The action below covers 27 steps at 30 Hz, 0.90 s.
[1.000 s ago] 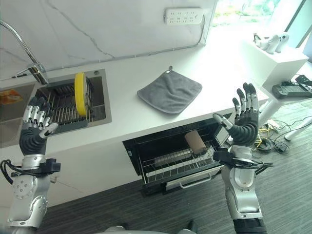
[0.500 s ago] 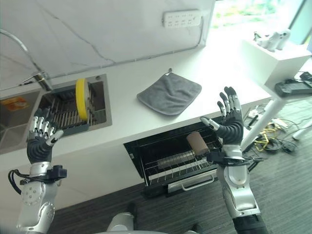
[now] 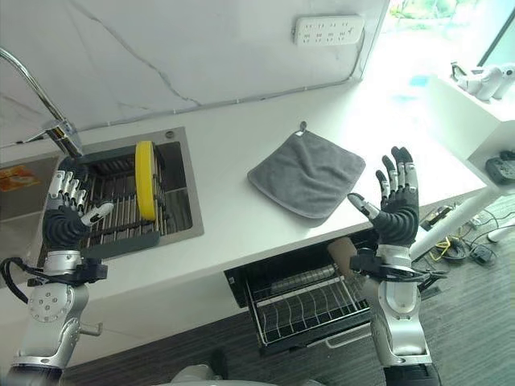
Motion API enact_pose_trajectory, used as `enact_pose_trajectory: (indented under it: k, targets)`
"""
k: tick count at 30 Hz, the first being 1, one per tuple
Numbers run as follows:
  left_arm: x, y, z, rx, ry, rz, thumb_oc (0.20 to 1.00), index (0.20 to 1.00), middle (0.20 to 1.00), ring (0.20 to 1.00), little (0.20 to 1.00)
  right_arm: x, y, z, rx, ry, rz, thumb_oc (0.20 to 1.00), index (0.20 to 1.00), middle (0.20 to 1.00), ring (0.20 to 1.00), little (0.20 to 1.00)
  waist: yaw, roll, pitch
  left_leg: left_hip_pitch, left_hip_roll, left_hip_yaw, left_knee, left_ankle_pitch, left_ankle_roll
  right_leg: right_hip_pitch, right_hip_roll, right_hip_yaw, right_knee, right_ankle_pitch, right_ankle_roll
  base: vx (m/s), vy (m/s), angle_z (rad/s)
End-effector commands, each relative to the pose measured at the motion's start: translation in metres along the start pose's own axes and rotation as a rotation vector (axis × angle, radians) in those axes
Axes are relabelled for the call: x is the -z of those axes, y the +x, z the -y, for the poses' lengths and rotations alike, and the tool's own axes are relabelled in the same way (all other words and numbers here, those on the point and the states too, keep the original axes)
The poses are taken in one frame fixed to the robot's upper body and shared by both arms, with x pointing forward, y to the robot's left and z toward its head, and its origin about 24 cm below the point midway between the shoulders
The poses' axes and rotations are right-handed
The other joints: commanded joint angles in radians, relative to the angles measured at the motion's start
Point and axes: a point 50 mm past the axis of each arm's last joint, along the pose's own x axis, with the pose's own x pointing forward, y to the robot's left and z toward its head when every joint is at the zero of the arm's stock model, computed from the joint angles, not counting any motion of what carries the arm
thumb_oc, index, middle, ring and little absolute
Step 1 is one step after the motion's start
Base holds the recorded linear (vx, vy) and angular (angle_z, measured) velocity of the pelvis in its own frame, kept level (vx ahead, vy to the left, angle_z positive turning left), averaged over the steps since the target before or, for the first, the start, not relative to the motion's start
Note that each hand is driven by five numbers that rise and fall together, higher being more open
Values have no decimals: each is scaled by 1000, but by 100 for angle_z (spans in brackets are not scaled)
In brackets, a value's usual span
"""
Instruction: Place the dishes in the dishwasher.
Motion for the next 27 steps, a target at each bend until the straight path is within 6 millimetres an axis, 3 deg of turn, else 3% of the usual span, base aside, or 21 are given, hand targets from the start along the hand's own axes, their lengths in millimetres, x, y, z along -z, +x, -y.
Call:
enact_pose_trajectory:
  k: [1, 6, 11, 12, 13, 14, 16, 17, 19, 21, 23, 27]
  targets:
    - [-23, 10, -4, -17, -9, 155, 1000, 1000, 1000, 1000, 1000, -26, 17, 1, -14, -19, 162, 1000, 1000, 1000, 1000, 1000, 21, 18, -5, -23, -20, -88, -55, -12, -4, 22, 90, 7, 39, -74, -28, -17, -76, 4]
    - [-22, 1, -2, -6, -3, 134, 1000, 1000, 1000, 1000, 1000, -24, 17, -2, -63, 23, 156, 1000, 1000, 1000, 1000, 1000, 40, 19, -16, -16, -18, -98, -64, -17, -14, 53, 96, -6, -44, -57, -29, 8, -85, 8]
    - [-19, 1, -5, -16, 7, 122, 1000, 1000, 1000, 1000, 1000, -29, 21, -21, -193, 88, 171, 1000, 1000, 1000, 1000, 1000, 58, 17, -24, -4, -32, -148, -51, -36, -15, 53, 118, 19, -65, -58, -45, 13, -69, 0]
    - [-18, -1, -5, -20, 6, 115, 1000, 1000, 1000, 1000, 1000, -29, 24, -36, -251, 117, 163, 1000, 1000, 1000, 1000, 1000, 84, 8, -17, -41, -42, -222, 40, -61, -27, 55, 130, 54, -72, -58, -66, 6, -80, 3]
    - [-18, -2, -5, -20, 4, 112, 1000, 1000, 1000, 1000, 1000, -29, 24, -38, -263, 122, 161, 1000, 1000, 1000, 1000, 1000, 91, 5, -15, -56, -46, -242, 63, -65, -31, 56, 133, 65, -75, -56, -71, 1, -86, -6]
    - [-17, -7, -3, -22, 8, 108, 1000, 1000, 1000, 1000, 1000, -28, 26, -50, -303, 153, 155, 1000, 1000, 1000, 1000, 1000, 127, 2, -4, -108, -51, -344, 139, -45, -40, 61, 145, 110, -90, -48, -85, -2, -43, -27]
    - [-18, -9, -4, -24, 14, 110, 1000, 1000, 1000, 1000, 1000, -29, 28, -55, -320, 166, 158, 1000, 1000, 1000, 1000, 1000, 142, 0, -2, -114, -50, -380, 139, -47, -40, 60, 149, 122, -96, -47, -90, -8, -7, -73]
    - [-18, -13, -6, -39, 32, 103, 1000, 1000, 1000, 1000, 1000, -32, 31, -70, -368, 180, 185, 1000, 1000, 1000, 1000, 1000, 165, 9, -13, -63, -27, -392, 40, -50, -44, 55, 149, 113, -113, -45, -83, -34, 64, -58]
    - [-13, -12, -5, -37, 6, 77, 1000, 1000, 1000, 1000, 1000, -33, 29, -78, -389, 214, 169, 1000, 1000, 1000, 1000, 1000, 160, 18, -23, -39, -8, -363, -6, -36, -56, 59, 134, 83, -115, -42, -67, -54, 115, -29]
    - [-12, -5, 5, -4, 14, 94, 1000, 1000, 1000, 1000, 1000, -37, 23, -81, -435, 226, 155, 1000, 1000, 1000, 1000, 1000, 116, 25, -30, -6, 31, -247, -29, -30, -68, 71, 96, 15, -114, -34, -44, -108, 211, 19]
    - [-9, 1, 11, 15, -39, 93, 1000, 1000, 1000, 1000, 1000, -38, 16, -85, -507, 197, 151, 1000, 1000, 1000, 1000, 1000, 85, 33, -30, 19, 40, -186, -62, -21, -67, 83, 68, -34, -96, -34, -23, -118, 262, 112]
    - [-13, 6, 20, 19, -28, 121, 1000, 1000, 1000, 1000, 1000, -44, 16, -87, -515, 207, 176, 1000, 1000, 1000, 1000, 1000, 80, 31, -40, 15, 22, -181, -68, -23, -50, 92, 57, -46, -86, -38, -16, -54, 102, 51]
